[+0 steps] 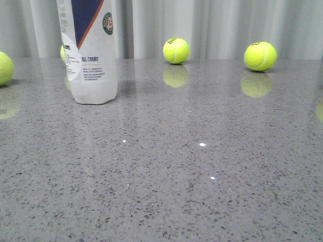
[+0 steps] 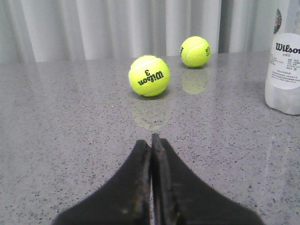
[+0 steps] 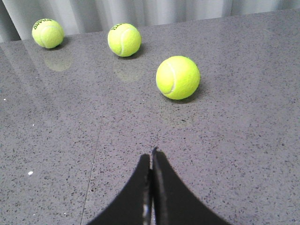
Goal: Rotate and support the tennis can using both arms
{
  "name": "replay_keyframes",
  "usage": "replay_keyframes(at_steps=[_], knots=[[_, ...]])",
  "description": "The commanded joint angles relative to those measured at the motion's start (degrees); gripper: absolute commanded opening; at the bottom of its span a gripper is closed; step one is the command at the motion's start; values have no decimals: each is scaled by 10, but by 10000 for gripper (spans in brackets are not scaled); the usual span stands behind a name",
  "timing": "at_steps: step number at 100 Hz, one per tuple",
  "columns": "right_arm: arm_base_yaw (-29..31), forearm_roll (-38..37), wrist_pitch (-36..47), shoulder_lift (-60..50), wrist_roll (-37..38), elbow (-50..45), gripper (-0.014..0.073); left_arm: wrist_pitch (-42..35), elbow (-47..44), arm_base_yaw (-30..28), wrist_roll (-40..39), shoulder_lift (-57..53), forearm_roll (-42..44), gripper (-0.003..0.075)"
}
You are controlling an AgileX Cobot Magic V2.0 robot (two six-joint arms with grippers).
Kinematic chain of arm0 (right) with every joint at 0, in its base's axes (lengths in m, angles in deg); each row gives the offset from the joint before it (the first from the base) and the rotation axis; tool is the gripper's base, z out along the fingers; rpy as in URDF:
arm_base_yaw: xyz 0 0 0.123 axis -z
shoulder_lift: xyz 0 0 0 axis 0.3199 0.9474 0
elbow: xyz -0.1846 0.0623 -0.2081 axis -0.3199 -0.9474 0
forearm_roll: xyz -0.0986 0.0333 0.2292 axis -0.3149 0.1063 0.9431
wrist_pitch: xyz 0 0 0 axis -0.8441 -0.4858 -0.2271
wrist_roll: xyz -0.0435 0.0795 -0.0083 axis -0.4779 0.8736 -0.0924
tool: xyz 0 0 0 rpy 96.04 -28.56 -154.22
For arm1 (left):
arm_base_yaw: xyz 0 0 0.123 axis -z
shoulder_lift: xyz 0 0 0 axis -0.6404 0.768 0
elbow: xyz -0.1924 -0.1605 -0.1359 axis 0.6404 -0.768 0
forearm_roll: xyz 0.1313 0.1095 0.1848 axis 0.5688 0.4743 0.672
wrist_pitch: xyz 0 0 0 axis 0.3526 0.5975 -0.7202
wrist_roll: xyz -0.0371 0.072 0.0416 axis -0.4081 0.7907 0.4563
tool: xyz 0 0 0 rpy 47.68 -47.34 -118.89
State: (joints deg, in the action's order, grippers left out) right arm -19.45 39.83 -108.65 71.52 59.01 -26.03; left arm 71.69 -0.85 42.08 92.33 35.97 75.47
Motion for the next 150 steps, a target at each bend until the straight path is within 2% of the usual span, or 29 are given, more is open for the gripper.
replay_keyframes(at_steps=[1, 67, 77, 88, 104, 125, 129, 135, 150], knots=[[3, -1, 46, 5, 0, 16, -66, -44, -27, 1, -5, -22, -2, -21], [17, -10, 72, -4, -3, 15, -66, -44, -27, 1, -5, -22, -2, -21], [17, -9, 114, -17, -37, -3, -66, -44, -27, 1, -5, -22, -2, -21], [17, 28, 185, -31, -86, -50, -66, -44, -27, 1, -5, -22, -2, -21], [17, 33, 280, -71, -87, -135, -66, -44, -27, 1, -5, -22, -2, -21], [17, 29, 348, -139, -71, -245, -66, -44, -27, 1, -5, -22, -2, -21], [17, 27, 302, -161, -72, -241, -66, -44, -27, 1, -5, -22, -2, -21], [17, 25, 287, -192, -72, -242, -66, -44, -27, 1, -5, -22, -2, -21], [17, 25, 276, -188, -72, -242, -66, -44, -27, 1, -5, -22, -2, -21]])
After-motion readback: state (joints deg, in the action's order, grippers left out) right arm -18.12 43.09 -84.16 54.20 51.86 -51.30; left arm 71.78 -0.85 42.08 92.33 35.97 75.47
